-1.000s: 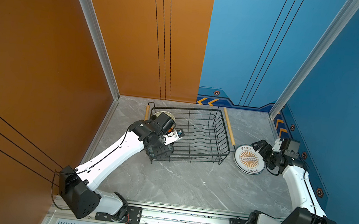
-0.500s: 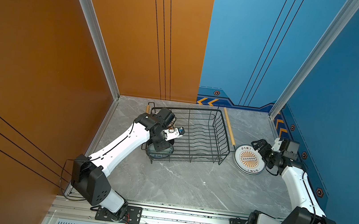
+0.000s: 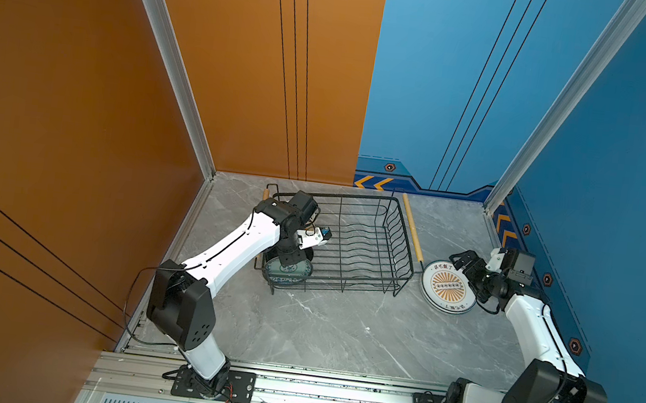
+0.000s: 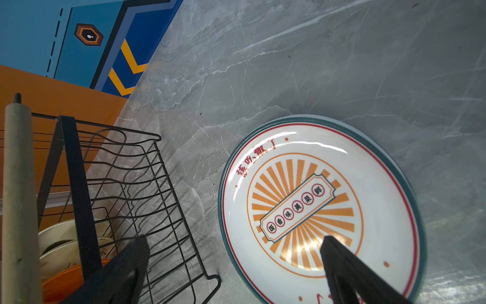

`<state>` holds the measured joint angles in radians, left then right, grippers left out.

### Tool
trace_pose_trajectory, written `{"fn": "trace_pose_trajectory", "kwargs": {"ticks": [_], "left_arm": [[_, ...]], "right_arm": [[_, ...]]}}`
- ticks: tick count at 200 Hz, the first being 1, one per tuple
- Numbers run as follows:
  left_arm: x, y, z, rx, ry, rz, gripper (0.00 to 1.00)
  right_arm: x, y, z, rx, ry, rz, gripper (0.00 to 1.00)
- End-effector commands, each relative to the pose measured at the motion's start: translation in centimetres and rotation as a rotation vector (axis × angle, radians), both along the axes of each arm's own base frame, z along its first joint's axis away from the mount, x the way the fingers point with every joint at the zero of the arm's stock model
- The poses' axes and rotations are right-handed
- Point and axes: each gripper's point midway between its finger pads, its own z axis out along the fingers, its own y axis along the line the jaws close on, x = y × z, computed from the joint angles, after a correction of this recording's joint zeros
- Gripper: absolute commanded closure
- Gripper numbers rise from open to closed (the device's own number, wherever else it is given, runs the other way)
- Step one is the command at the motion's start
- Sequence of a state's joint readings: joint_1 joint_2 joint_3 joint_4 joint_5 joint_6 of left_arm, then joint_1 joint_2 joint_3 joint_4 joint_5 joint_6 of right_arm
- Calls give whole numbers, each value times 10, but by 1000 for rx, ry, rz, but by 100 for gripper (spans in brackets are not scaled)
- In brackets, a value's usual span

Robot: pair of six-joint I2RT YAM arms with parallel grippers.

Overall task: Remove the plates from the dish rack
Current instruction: 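Reach the left gripper into the rack to the blue-and-white patterned plate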

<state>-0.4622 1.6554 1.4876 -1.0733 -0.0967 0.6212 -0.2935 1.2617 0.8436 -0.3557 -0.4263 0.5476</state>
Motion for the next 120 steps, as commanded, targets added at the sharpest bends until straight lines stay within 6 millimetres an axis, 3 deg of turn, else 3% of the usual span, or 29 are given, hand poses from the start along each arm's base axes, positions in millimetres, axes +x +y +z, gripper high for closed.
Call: {"fn": "trace_pose_trajectory", "kwargs": {"ticks": [1, 120], "left_arm": [[11, 7, 0, 25, -1, 19, 54], [7, 12, -27, 93, 56, 24, 75]], "right_arm": [[2, 1, -2, 12, -6, 8, 0], [4, 0, -9, 38, 4, 10, 0]]}}
